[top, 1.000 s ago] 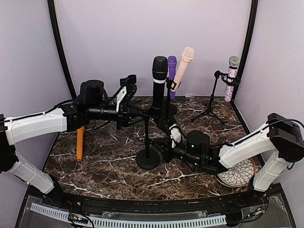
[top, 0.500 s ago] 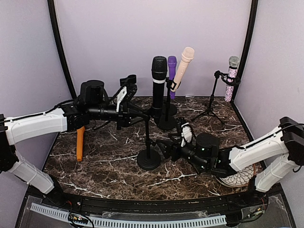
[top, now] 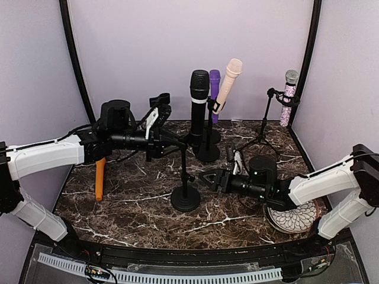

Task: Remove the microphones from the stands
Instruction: Unscrew the knob on the stand of the microphone stand.

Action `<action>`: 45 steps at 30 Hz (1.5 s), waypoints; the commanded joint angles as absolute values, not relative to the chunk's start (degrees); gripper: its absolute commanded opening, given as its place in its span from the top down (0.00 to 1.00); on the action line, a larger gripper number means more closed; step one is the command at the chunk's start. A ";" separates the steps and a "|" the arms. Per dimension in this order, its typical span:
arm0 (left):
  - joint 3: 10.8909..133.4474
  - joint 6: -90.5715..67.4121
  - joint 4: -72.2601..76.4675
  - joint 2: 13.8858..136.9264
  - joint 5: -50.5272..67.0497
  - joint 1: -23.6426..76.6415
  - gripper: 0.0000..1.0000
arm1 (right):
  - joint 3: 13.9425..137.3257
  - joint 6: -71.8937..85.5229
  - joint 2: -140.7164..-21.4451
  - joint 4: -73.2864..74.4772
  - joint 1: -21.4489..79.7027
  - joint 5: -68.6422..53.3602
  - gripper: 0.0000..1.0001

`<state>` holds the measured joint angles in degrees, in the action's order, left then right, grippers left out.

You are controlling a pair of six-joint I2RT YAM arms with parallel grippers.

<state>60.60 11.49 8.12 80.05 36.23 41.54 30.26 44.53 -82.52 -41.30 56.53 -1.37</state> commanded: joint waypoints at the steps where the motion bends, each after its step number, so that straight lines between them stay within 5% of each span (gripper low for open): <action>1: 59.46 12.17 3.36 81.41 34.75 41.65 0.77 | 33.67 55.07 -84.80 -39.40 55.46 -8.64 0.26; 26: 59.69 13.80 1.87 80.86 33.25 42.69 0.77 | 35.80 61.93 -90.88 -47.06 55.37 -9.81 0.29; 45: 60.14 14.35 1.17 81.07 32.81 43.15 0.77 | 37.73 59.09 -93.72 -48.62 55.59 -12.07 0.67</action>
